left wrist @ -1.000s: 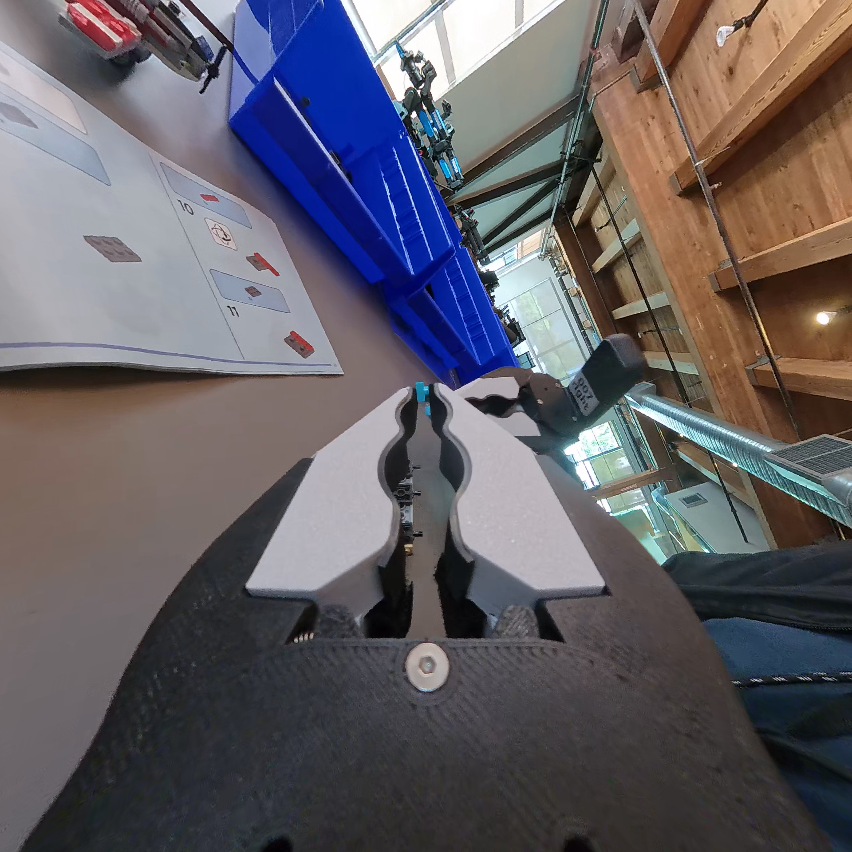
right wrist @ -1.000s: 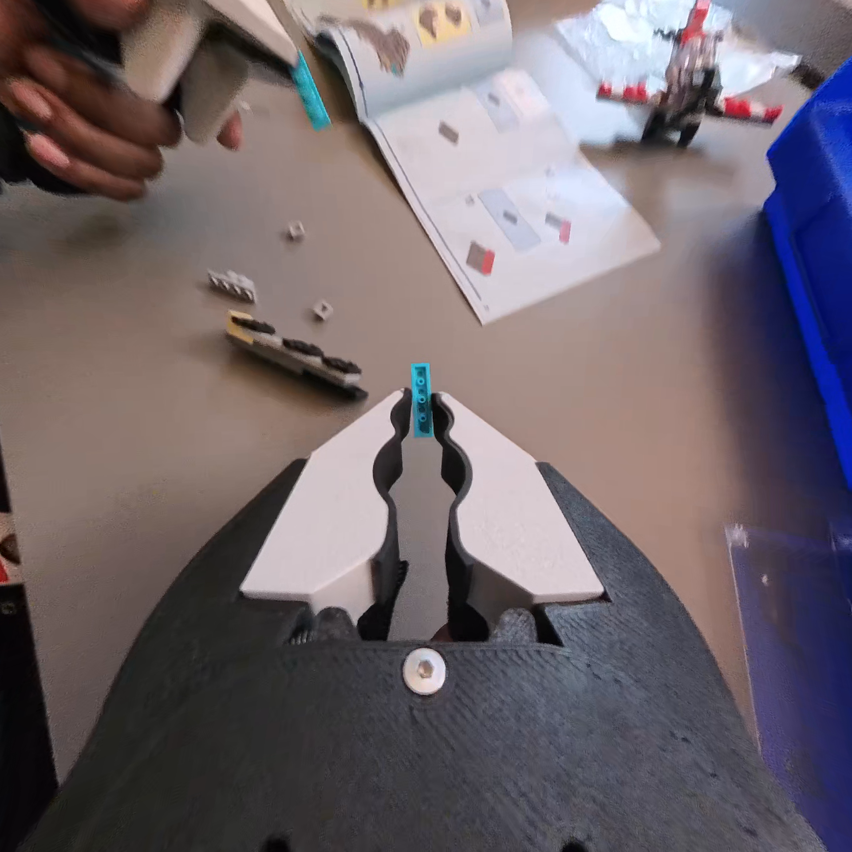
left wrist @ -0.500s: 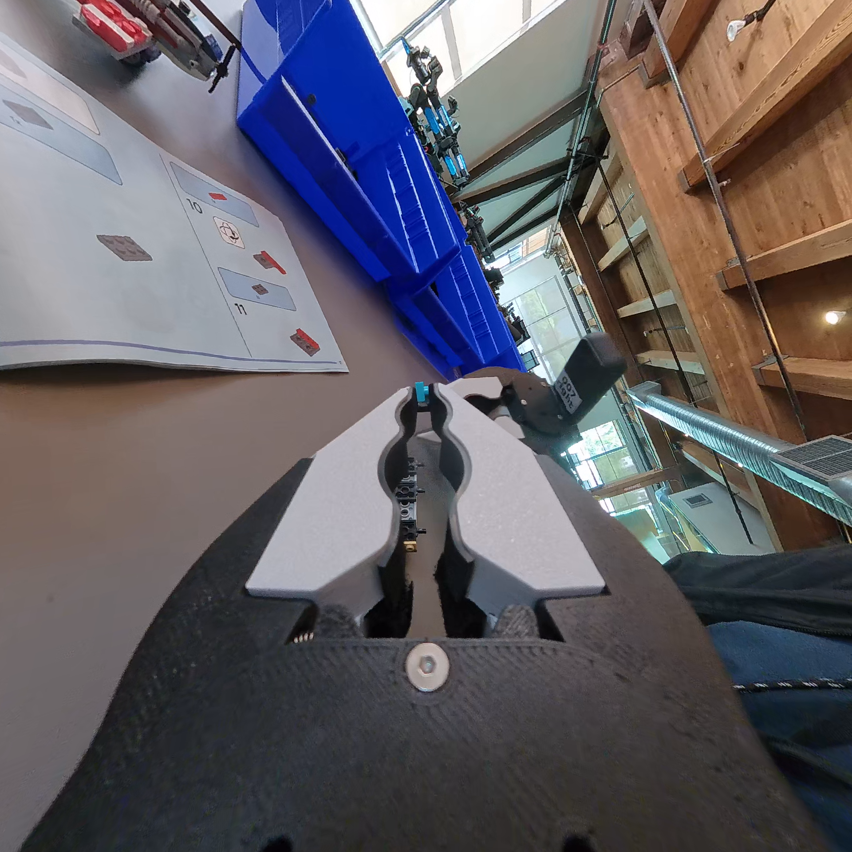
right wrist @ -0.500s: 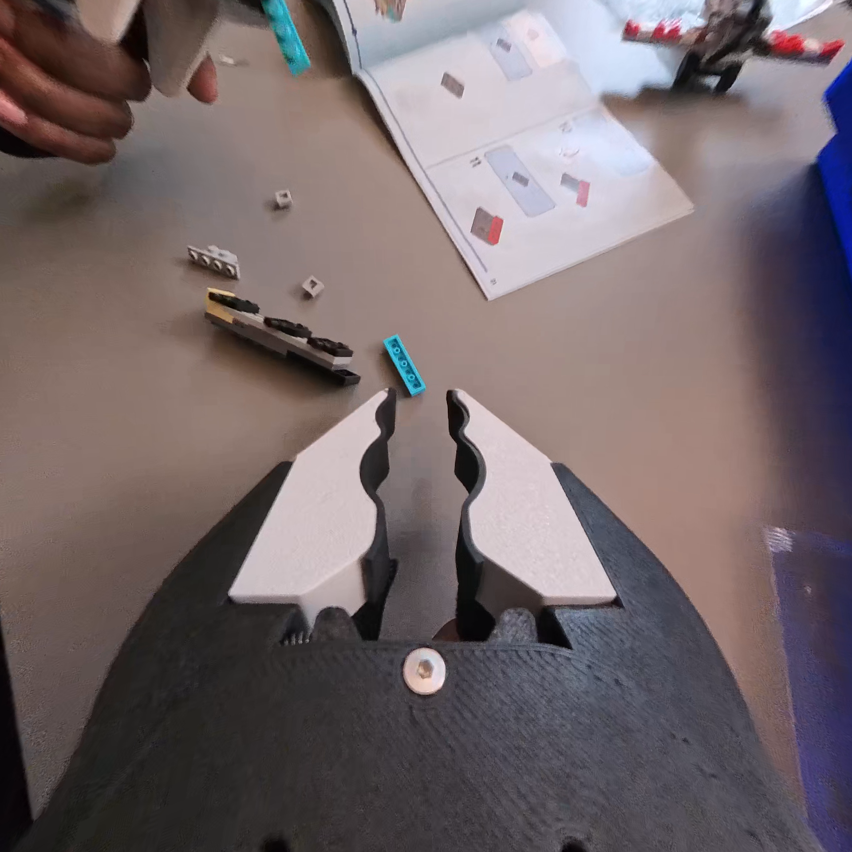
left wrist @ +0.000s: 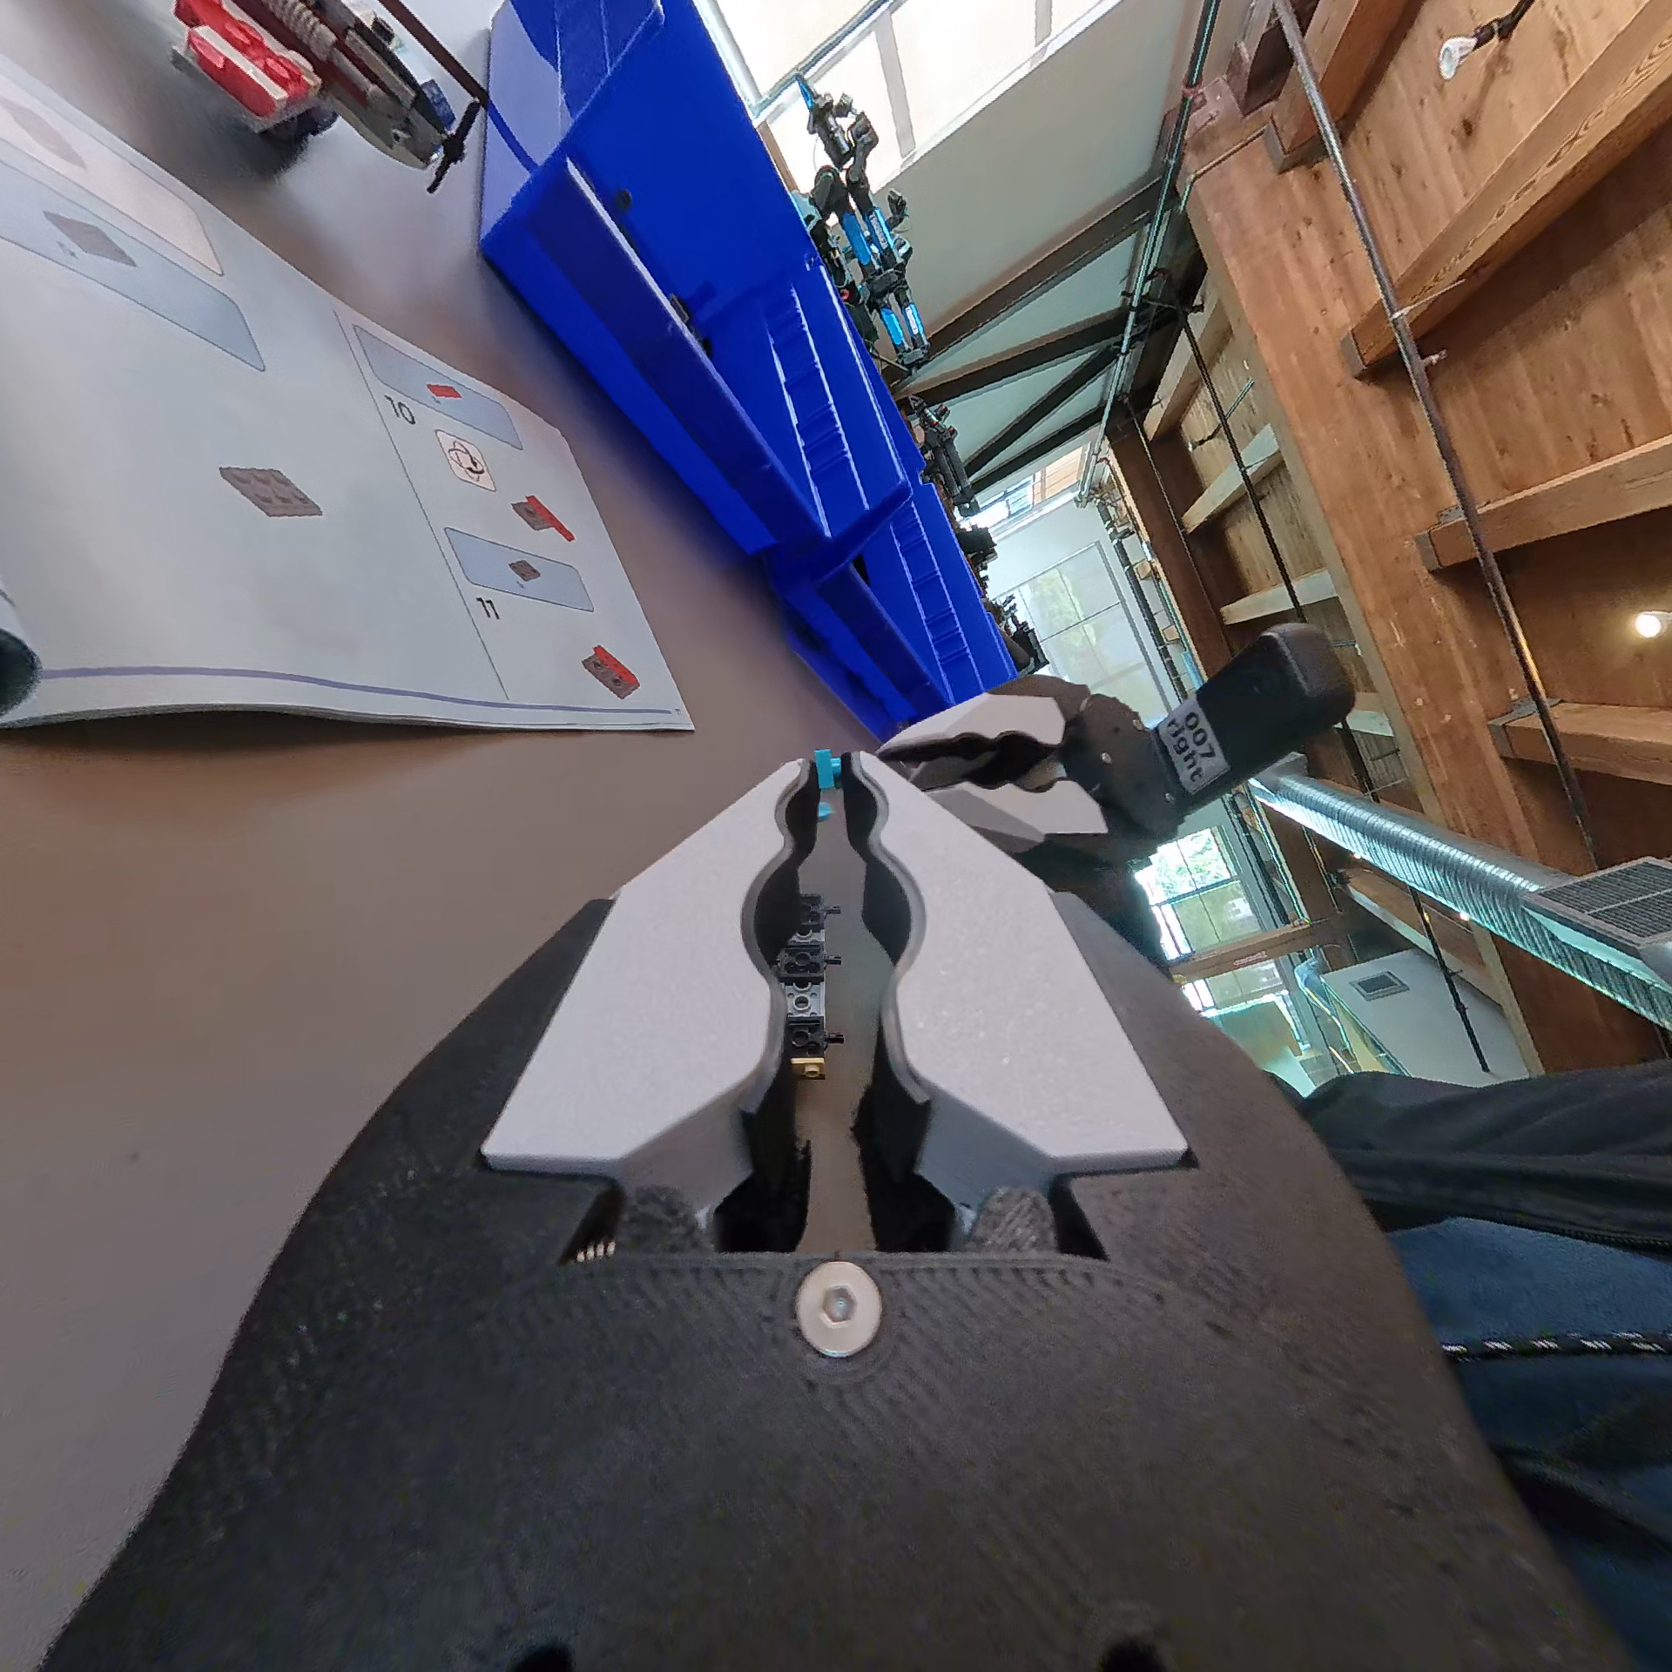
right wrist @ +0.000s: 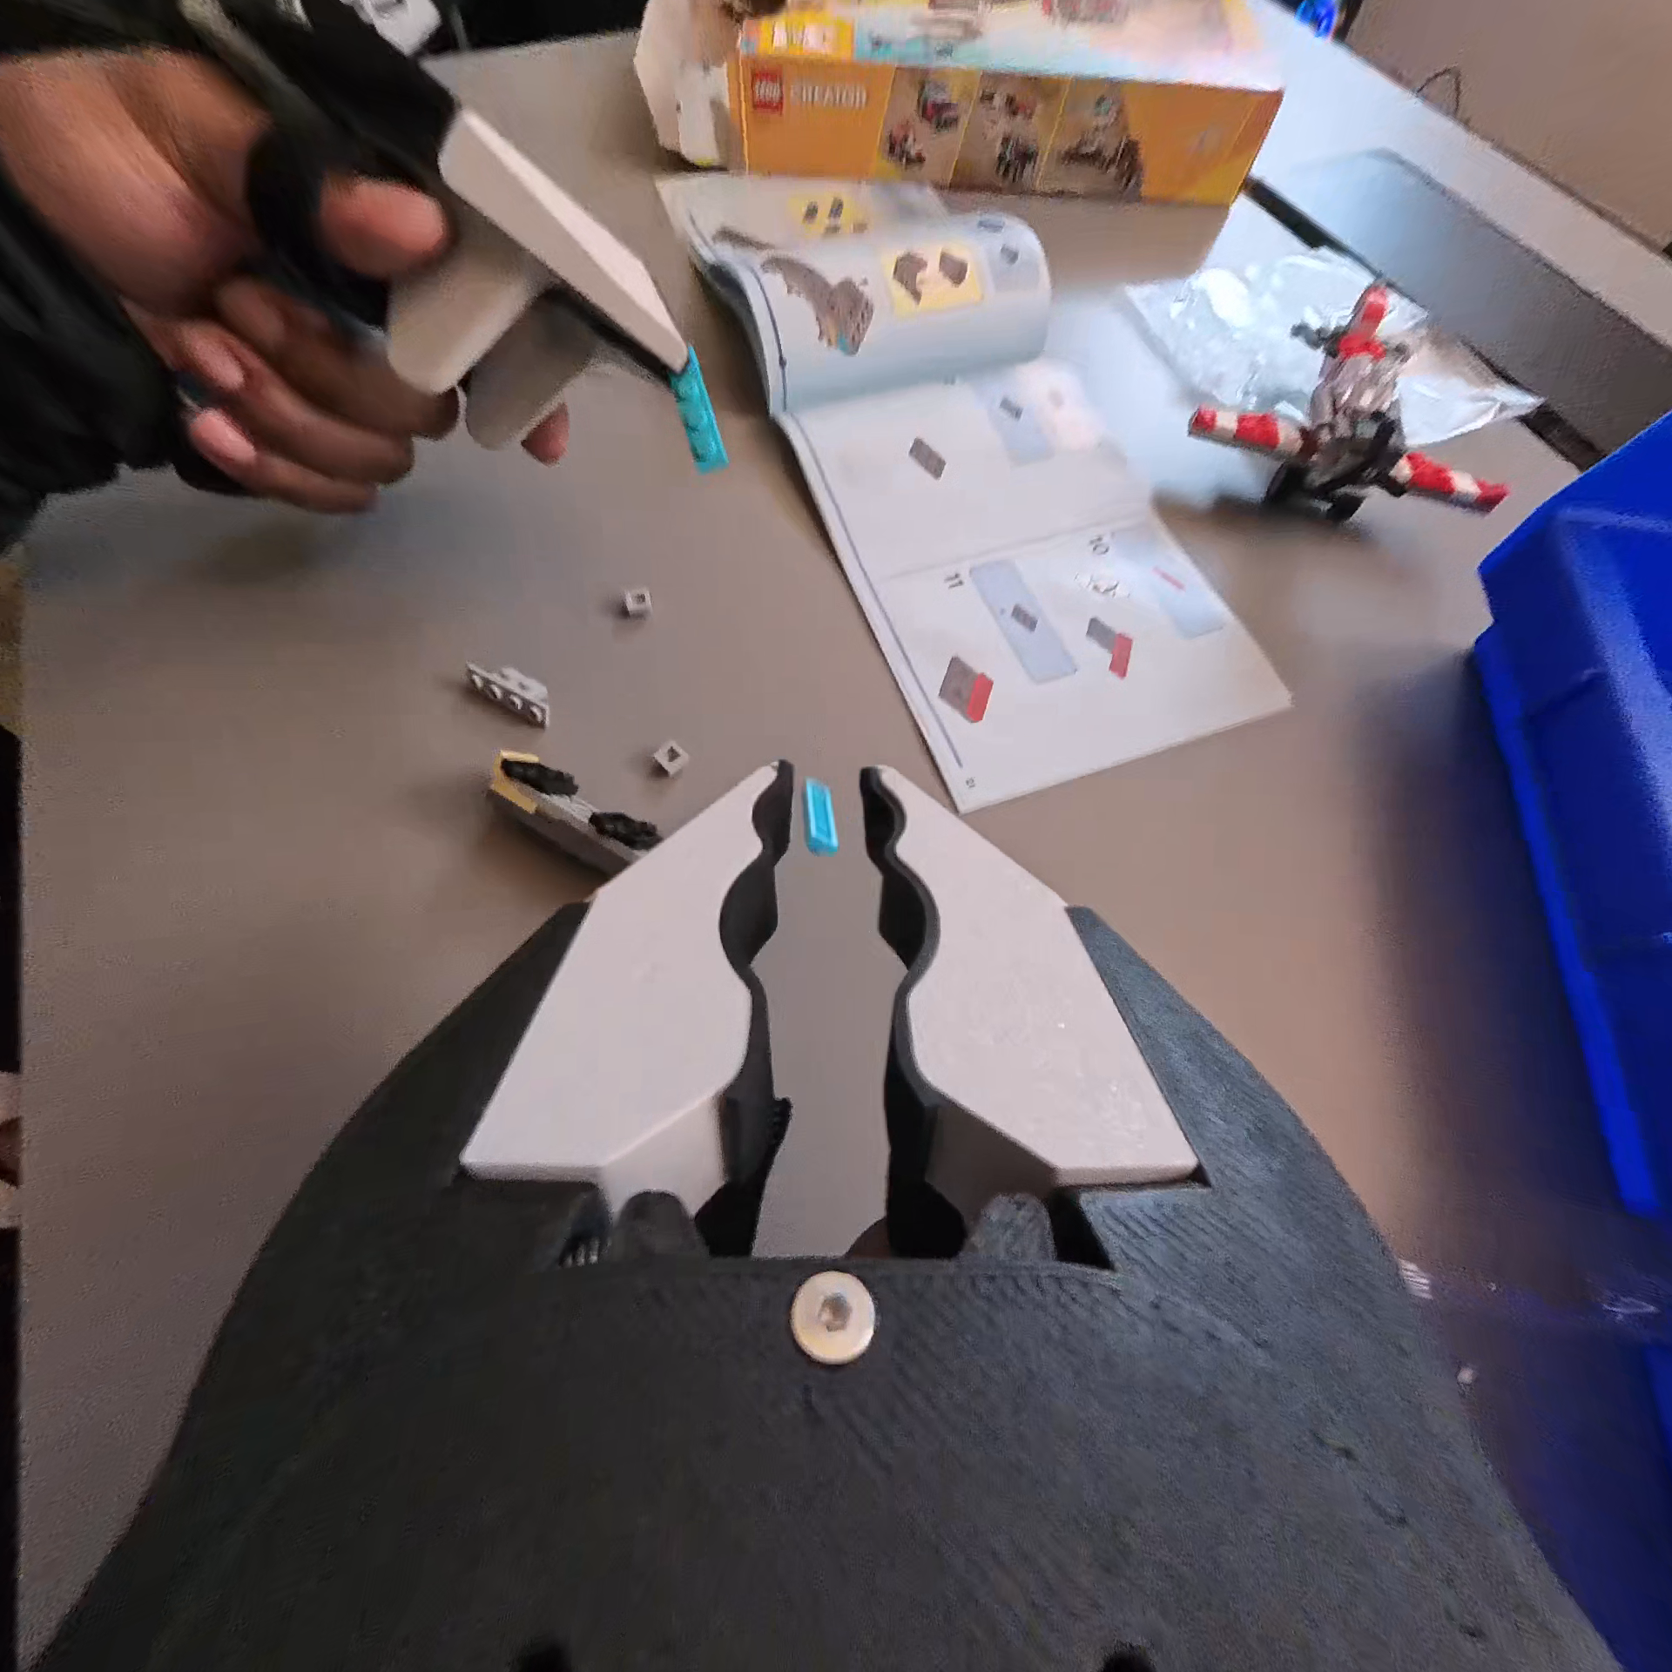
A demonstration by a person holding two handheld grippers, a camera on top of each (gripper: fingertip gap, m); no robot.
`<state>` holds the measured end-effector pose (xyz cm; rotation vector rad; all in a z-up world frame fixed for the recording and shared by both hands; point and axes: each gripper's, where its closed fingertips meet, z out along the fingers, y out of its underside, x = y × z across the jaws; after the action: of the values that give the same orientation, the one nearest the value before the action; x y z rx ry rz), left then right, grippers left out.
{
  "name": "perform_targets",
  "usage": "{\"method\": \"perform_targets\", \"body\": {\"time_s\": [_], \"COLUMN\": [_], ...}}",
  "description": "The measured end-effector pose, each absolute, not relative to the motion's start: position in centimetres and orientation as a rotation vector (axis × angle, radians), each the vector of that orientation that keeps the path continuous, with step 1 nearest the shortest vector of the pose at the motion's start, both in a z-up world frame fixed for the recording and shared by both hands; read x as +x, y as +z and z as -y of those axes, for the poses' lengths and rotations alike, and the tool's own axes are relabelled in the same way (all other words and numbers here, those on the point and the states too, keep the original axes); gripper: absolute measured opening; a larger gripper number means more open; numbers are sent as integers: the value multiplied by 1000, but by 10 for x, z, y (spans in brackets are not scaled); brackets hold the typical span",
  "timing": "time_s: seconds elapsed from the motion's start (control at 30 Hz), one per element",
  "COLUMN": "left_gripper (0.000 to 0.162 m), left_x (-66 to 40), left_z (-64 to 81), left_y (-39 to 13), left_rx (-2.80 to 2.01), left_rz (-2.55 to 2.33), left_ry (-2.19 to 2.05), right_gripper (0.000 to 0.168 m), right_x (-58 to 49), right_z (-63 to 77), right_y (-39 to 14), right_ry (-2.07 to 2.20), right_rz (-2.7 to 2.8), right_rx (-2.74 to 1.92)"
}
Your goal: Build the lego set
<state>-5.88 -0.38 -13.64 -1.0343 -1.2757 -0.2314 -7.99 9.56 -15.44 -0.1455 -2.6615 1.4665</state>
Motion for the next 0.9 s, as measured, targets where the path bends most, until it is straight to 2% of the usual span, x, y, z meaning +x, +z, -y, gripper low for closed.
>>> {"method": "perform_targets", "body": {"time_s": [0.13, 0.63, 0.73, 0.9], "left_gripper": [4, 4, 4, 4], "left_x": [-59, -58, -58, -58], "left_z": [2, 2, 3, 5], "left_y": [-137, -139, -139, -139], "left_rx": [-1037, -1043, -1043, -1038], "left_rz": [1272, 1285, 1286, 1288], "left_ry": [-239, -240, -239, -237], "right_gripper": [21, 20, 10, 9], "right_x": [-84, -83, -82, -82], "right_z": [-101, -93, -88, -81], "right_y": [-151, -216, -214, -180], "right_ry": [1455, 1195, 1189, 1377], "right_rz": [2635, 2853, 2856, 2782], "right_rx": [-155, -120, -73, -78]}}
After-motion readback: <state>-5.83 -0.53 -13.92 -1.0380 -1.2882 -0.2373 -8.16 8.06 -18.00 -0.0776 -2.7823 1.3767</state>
